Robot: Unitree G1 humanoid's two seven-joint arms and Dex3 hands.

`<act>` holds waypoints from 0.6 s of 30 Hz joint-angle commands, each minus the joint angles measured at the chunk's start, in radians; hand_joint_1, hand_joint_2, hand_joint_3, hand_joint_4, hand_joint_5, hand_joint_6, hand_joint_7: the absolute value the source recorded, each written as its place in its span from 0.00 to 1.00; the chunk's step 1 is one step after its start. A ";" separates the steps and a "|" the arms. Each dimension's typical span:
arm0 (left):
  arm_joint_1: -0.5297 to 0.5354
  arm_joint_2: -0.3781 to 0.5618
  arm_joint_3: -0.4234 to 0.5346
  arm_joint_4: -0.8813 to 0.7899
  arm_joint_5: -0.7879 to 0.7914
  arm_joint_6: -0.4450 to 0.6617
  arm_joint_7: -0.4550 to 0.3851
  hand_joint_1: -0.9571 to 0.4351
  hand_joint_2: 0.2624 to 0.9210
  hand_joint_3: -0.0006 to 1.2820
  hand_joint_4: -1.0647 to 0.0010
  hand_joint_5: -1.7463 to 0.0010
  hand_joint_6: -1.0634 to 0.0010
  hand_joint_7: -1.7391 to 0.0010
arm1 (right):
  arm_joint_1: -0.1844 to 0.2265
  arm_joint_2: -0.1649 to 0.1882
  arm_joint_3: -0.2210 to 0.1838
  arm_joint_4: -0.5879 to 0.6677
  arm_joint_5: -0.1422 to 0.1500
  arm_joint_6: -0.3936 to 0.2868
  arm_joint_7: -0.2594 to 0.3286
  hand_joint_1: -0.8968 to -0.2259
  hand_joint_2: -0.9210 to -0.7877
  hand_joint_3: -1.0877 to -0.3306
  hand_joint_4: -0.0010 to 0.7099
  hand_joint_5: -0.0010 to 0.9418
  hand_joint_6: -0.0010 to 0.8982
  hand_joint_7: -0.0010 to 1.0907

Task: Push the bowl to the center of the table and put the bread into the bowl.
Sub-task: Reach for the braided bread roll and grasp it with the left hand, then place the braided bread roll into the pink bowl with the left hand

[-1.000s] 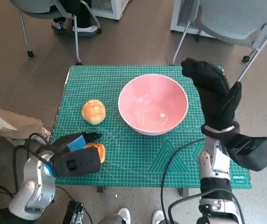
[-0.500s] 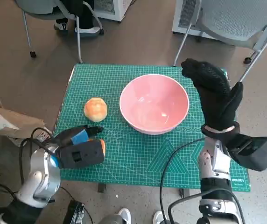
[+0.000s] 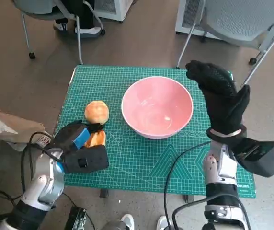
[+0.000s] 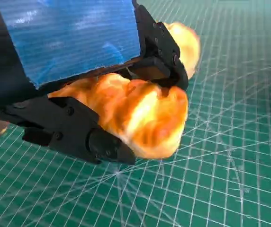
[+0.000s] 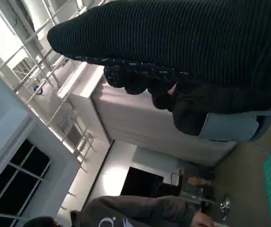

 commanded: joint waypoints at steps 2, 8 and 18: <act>0.036 0.014 0.006 -0.006 -0.018 -0.006 -0.051 0.69 0.98 0.06 0.38 0.22 0.30 0.51 | 0.024 0.000 -0.001 0.009 0.003 0.008 0.008 0.38 0.00 0.42 0.32 0.00 0.04 0.51; 0.044 0.020 0.025 -0.050 -0.024 0.012 -0.092 0.69 0.99 0.06 0.38 0.22 0.32 0.49 | 0.020 0.003 -0.001 0.021 0.003 0.002 0.011 0.38 0.00 0.42 0.32 0.00 0.04 0.52; 0.085 0.043 0.083 -0.156 -0.066 0.000 -0.138 0.69 0.99 0.06 0.38 0.22 0.34 0.47 | 0.016 0.007 -0.004 0.031 0.008 -0.002 0.020 0.38 0.00 0.42 0.32 0.00 0.03 0.52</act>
